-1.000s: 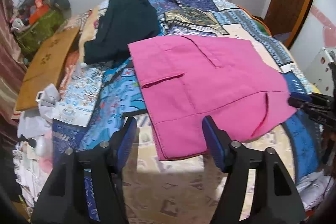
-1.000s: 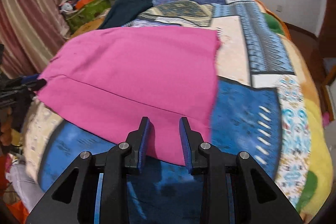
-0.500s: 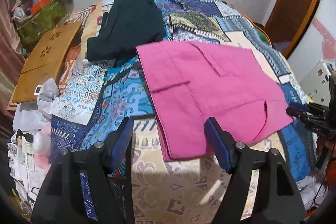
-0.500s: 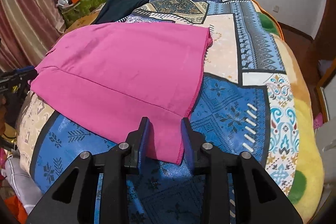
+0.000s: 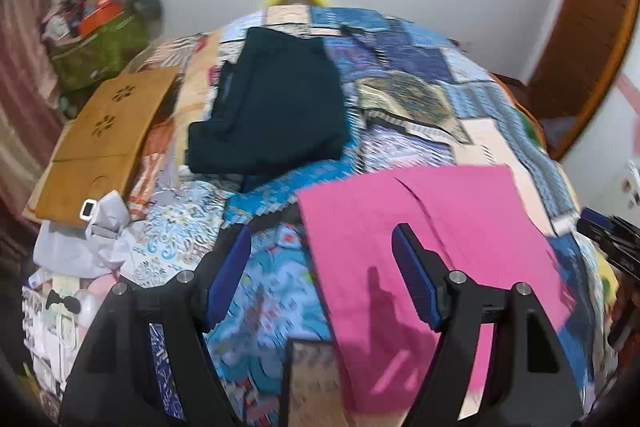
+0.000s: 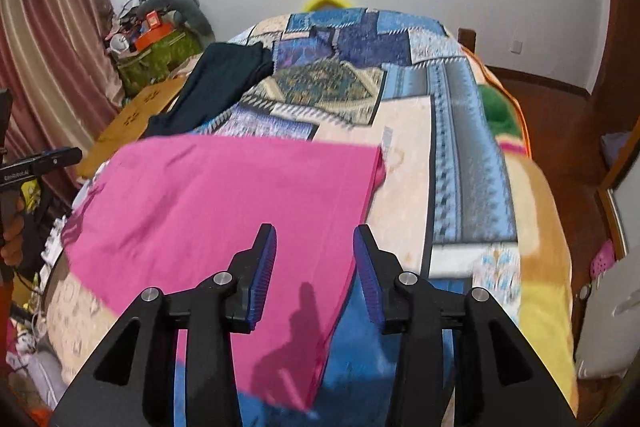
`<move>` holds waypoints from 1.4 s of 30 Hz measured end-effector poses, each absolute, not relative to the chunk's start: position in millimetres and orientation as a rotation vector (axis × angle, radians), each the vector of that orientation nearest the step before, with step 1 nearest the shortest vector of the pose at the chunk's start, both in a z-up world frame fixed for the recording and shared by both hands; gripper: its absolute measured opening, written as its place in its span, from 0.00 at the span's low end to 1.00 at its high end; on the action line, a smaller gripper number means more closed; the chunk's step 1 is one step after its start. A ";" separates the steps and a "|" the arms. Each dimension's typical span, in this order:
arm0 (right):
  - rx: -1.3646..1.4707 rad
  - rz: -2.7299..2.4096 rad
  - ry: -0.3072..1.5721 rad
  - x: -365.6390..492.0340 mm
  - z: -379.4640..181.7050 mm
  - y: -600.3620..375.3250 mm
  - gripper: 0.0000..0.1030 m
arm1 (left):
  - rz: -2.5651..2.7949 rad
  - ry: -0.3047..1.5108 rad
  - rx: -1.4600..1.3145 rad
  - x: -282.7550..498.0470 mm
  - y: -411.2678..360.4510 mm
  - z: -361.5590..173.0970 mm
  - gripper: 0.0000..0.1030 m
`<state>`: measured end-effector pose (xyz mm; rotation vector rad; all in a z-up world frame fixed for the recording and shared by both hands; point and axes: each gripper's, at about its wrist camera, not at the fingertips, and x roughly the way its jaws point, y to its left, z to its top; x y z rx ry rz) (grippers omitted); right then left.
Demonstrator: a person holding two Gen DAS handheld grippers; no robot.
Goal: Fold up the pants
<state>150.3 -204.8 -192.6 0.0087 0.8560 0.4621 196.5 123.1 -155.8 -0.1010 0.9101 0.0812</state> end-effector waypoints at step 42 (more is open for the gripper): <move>-0.144 0.378 1.074 297.7 -283.5 -163.3 0.10 | 0.199 1.092 -0.235 236.9 189.9 -227.5 0.21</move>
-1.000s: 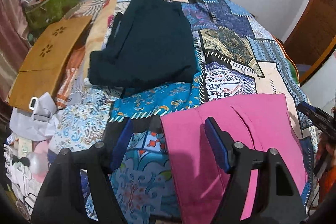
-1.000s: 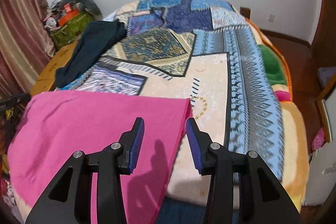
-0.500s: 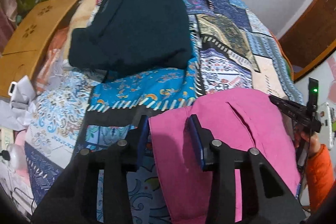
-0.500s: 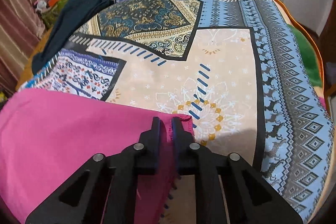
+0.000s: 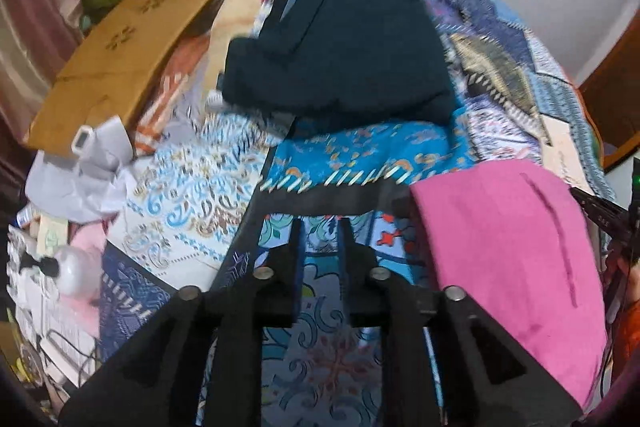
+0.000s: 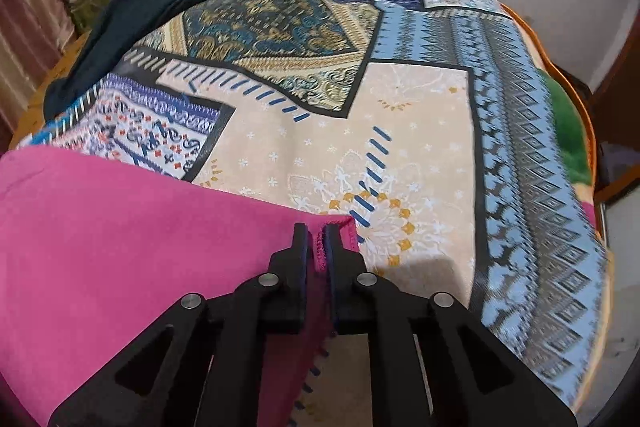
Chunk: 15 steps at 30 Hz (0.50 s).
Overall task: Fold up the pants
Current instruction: 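Open the right gripper above the pink pants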
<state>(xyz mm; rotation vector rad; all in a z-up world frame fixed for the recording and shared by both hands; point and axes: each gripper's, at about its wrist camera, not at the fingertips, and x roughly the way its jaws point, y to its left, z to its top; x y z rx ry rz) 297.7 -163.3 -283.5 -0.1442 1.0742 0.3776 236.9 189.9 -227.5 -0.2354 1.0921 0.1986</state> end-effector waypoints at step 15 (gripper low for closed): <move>-0.055 0.642 0.900 246.3 -196.0 -118.2 0.44 | -0.074 0.939 -0.120 258.4 108.9 -158.6 0.63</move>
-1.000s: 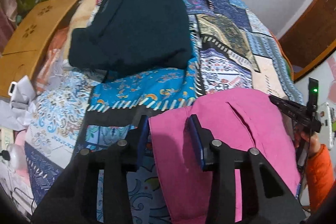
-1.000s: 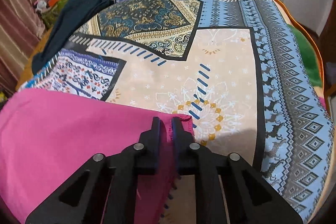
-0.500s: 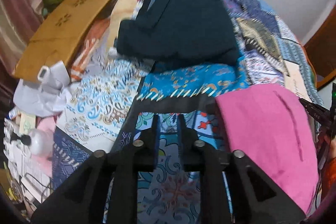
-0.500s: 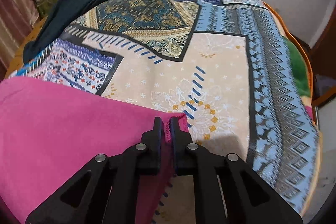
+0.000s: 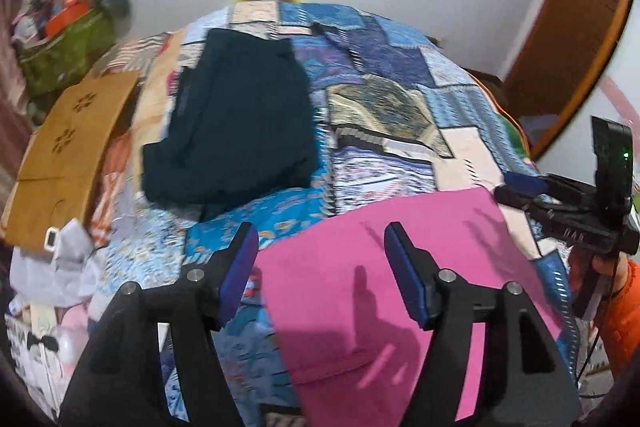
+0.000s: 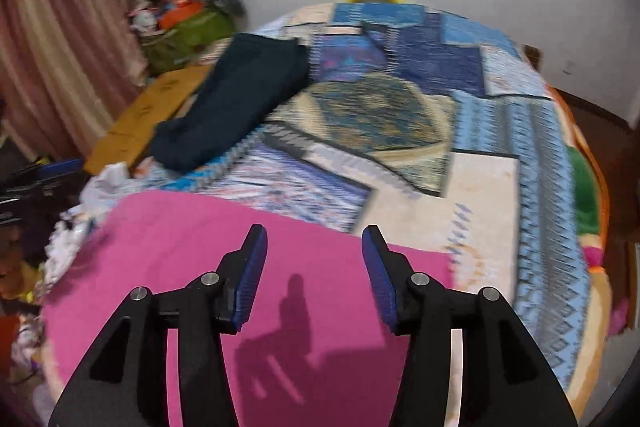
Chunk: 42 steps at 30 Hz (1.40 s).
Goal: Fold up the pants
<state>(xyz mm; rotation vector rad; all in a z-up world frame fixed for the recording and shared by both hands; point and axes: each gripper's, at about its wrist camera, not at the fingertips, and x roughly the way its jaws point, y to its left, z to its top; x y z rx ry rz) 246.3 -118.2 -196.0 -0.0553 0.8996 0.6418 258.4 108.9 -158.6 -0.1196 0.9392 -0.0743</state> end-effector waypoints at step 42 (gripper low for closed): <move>-0.017 0.659 1.069 133.4 -241.0 -172.7 0.61 | -0.121 1.050 0.028 178.0 85.2 -202.3 0.83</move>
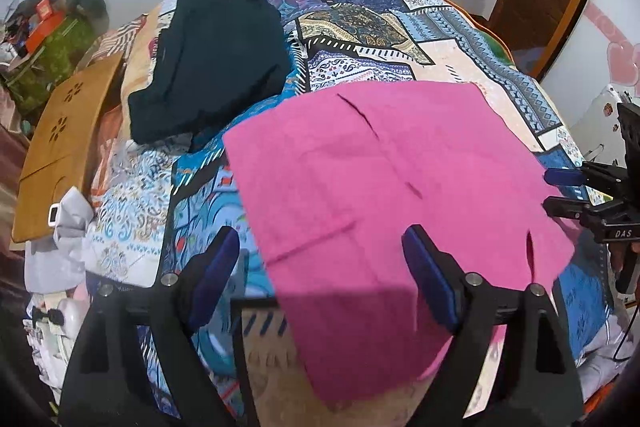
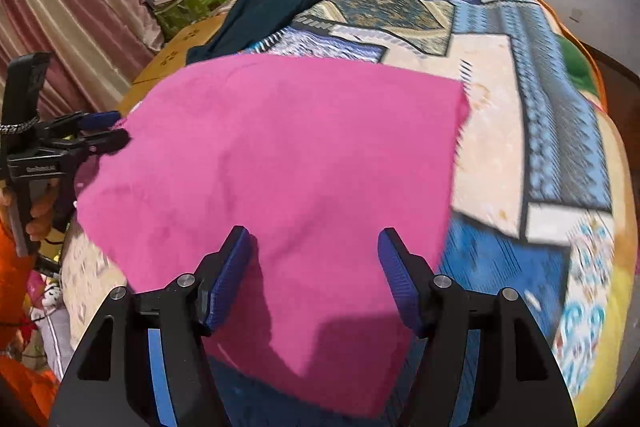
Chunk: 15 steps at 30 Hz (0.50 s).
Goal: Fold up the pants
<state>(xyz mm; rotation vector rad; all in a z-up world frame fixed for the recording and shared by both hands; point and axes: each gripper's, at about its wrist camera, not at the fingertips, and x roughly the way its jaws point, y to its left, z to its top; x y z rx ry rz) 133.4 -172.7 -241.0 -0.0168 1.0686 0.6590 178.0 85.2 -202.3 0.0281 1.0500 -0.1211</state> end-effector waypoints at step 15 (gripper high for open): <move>-0.092 0.601 0.873 103.3 -195.8 -164.1 0.61 | -0.006 0.953 -0.119 131.7 91.8 -165.2 0.83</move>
